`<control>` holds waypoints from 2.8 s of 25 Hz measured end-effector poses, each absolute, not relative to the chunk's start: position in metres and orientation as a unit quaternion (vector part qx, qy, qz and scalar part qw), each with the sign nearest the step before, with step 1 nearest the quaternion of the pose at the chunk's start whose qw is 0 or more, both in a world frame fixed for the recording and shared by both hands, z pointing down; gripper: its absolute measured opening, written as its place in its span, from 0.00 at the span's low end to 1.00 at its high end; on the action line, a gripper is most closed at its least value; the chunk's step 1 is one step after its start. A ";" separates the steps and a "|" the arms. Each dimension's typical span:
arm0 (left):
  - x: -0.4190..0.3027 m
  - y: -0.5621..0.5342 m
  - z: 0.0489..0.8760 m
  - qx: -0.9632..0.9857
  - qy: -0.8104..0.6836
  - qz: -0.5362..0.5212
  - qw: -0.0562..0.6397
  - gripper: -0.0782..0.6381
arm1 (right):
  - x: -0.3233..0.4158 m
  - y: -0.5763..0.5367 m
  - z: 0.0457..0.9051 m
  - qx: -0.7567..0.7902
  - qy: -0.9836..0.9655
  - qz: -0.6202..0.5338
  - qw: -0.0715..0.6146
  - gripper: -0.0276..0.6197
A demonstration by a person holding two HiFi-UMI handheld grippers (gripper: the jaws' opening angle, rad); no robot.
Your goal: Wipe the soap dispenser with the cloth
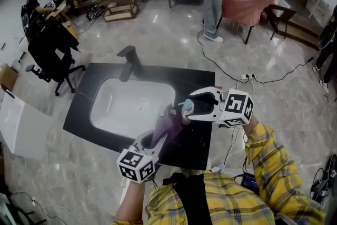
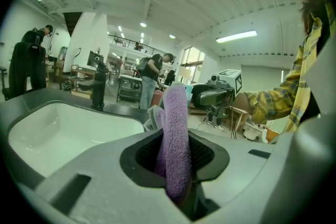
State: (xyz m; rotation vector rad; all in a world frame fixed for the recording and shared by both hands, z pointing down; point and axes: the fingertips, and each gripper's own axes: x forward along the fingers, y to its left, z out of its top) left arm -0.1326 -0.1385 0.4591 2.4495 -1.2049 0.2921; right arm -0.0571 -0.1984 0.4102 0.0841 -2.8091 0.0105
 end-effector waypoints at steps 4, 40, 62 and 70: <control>-0.144 -0.136 0.461 0.862 -0.452 0.106 0.203 0.22 | -0.066 -0.199 0.416 -0.037 -0.980 -0.011 0.195 0.40; -0.140 -0.161 0.467 0.850 -0.479 0.091 0.202 0.22 | -0.077 -0.230 0.428 0.283 -0.950 0.065 0.117 0.23; -0.125 -0.155 0.441 0.874 -0.454 0.061 0.161 0.22 | -0.061 -0.233 0.412 0.422 -0.898 0.123 0.013 0.25; -0.104 -0.160 0.432 0.903 -0.411 0.086 0.096 0.22 | -0.022 -0.222 0.393 0.416 -0.901 0.113 -0.045 0.26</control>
